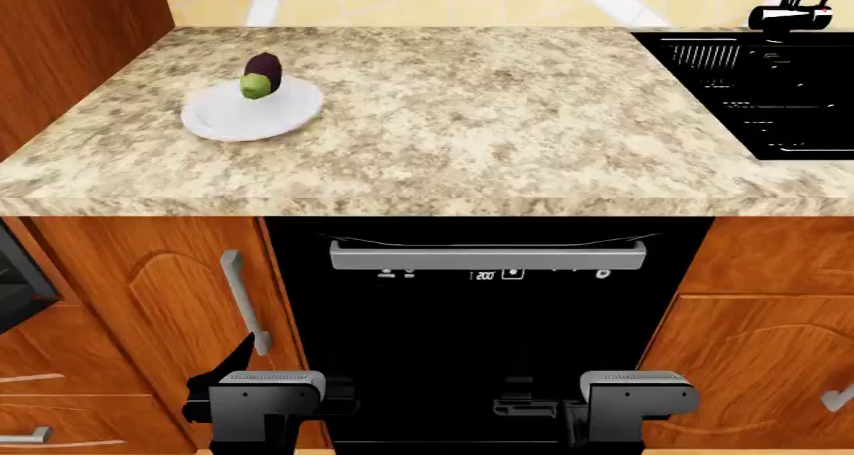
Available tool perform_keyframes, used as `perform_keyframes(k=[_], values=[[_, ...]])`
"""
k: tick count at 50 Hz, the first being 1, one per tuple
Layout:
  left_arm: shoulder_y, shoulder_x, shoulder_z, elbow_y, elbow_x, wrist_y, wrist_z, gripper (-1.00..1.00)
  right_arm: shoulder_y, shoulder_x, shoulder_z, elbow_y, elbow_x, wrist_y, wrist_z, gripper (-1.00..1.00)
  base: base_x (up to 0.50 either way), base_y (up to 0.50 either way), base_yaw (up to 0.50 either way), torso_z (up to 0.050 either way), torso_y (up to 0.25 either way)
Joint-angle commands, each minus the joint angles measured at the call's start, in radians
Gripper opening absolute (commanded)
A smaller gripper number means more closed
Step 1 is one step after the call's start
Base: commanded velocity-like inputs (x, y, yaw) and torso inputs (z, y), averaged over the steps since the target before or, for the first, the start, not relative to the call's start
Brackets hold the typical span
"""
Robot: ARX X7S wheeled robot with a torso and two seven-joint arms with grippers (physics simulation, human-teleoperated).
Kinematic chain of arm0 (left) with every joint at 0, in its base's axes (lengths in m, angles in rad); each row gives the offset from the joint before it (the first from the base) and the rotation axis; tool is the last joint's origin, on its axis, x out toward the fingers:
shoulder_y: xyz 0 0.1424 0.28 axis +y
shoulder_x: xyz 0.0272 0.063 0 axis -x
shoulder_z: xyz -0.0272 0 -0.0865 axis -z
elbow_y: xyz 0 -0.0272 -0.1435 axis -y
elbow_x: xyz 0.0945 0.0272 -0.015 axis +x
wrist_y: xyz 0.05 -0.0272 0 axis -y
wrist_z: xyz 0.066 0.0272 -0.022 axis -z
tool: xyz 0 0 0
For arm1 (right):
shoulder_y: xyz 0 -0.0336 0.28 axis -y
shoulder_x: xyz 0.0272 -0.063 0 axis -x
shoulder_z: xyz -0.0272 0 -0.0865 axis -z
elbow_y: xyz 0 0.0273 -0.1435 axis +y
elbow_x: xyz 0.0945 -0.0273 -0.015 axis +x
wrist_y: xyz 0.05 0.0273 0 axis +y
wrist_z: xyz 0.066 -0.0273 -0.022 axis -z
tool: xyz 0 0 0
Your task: Place the eggplant on the rack of the oven.
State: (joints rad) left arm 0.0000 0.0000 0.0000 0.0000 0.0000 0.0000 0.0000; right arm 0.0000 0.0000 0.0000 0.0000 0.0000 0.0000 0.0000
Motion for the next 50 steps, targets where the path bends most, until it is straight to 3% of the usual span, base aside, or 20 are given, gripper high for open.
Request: perform_keyframes(k=[1, 14, 50], values=[[-0.002, -0.015, 0.019, -0.003, -0.012, 0.003, -0.022, 1.0, 0.002, 0.016, -0.021, 0.002, 0.013, 0.005, 0.019, 1.0, 0.0, 0.0, 0.0, 0.0, 0.0], [-0.008, -0.049, 0.061, -0.006, -0.049, -0.005, -0.066, 1.0, 0.001, 0.049, -0.053, 0.003, 0.057, -0.003, 0.063, 1.0, 0.0, 0.02, 0.0, 0.0, 0.0], [-0.016, -0.096, 0.116, -0.013, -0.096, -0.001, -0.115, 1.0, 0.01, 0.094, -0.107, 0.013, 0.102, -0.02, 0.12, 1.0, 0.0, 0.4, 0.0, 0.0, 0.0]])
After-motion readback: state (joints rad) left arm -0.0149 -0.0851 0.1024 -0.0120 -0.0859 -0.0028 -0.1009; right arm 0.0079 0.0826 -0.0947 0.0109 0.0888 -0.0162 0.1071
